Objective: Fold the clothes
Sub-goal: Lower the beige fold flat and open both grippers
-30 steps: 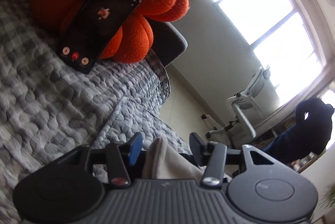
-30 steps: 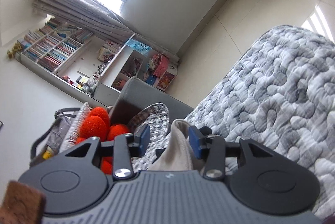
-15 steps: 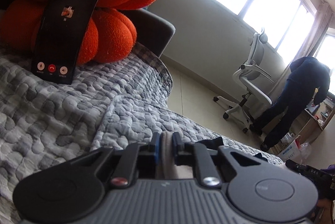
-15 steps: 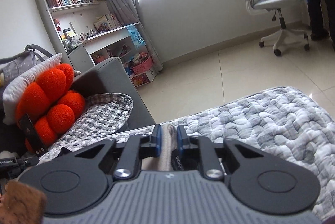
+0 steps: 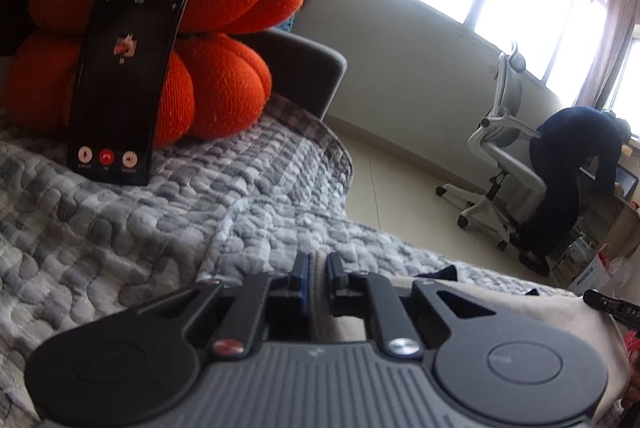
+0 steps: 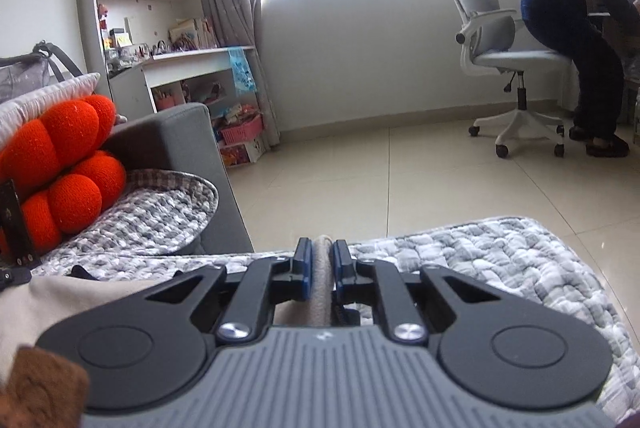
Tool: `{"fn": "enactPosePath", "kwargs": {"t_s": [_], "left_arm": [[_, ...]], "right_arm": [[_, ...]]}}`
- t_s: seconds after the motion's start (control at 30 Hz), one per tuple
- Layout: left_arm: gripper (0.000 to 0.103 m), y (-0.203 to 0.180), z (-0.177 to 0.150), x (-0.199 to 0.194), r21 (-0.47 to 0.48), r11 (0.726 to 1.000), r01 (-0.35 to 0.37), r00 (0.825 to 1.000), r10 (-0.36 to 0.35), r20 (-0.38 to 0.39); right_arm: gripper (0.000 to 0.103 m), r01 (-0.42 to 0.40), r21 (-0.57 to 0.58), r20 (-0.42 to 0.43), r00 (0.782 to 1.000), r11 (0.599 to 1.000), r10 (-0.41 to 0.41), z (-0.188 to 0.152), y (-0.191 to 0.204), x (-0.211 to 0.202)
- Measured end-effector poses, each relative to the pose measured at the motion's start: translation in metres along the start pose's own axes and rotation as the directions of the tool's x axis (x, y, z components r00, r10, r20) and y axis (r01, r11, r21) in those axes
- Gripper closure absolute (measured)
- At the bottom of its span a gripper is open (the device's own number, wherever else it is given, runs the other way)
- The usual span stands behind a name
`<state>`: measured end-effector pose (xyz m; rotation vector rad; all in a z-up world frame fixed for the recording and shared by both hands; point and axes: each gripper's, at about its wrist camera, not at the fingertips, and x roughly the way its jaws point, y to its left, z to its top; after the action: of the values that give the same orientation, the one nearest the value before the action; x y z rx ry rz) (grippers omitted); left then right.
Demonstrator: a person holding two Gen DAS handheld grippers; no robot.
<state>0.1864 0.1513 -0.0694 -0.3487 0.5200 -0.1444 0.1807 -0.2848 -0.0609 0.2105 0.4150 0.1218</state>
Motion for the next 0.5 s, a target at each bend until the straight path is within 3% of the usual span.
{"fn": "enactPosePath", "kwargs": {"t_s": [0.17, 0.27, 0.3, 0.37, 0.43, 0.5], "left_arm": [[0.092, 0.001, 0.000, 0.002, -0.008, 1.000, -0.007, 1.000, 0.007, -0.021], [0.086, -0.003, 0.006, -0.007, -0.012, 0.999, -0.032, 0.999, 0.032, -0.012], [0.081, -0.005, 0.009, -0.012, -0.013, 0.999, -0.044, 0.999, 0.044, -0.005], [0.058, -0.011, 0.015, -0.023, -0.011, 0.997, -0.072, 0.997, 0.072, 0.020], [0.056, -0.023, 0.022, -0.038, 0.014, 0.996, -0.086, 0.994, 0.085, 0.062], [0.056, -0.040, 0.030, -0.048, 0.046, 0.996, -0.077, 0.994, 0.074, 0.075]], "right_arm": [[0.090, 0.014, 0.031, -0.079, 0.997, 0.999, -0.012, -0.002, -0.001, 0.011], [0.084, 0.005, 0.036, -0.067, 0.998, 0.999, -0.002, -0.001, 0.002, 0.005], [0.081, 0.007, 0.034, -0.063, 0.998, 0.999, -0.005, 0.000, 0.003, 0.002], [0.073, 0.017, 0.026, -0.055, 0.998, 1.000, -0.016, 0.004, 0.006, -0.005], [0.066, 0.023, 0.016, -0.034, 0.999, 1.000, -0.023, 0.008, 0.013, -0.014], [0.065, 0.011, -0.003, -0.018, 1.000, 1.000, -0.011, 0.013, 0.023, -0.022]]}}
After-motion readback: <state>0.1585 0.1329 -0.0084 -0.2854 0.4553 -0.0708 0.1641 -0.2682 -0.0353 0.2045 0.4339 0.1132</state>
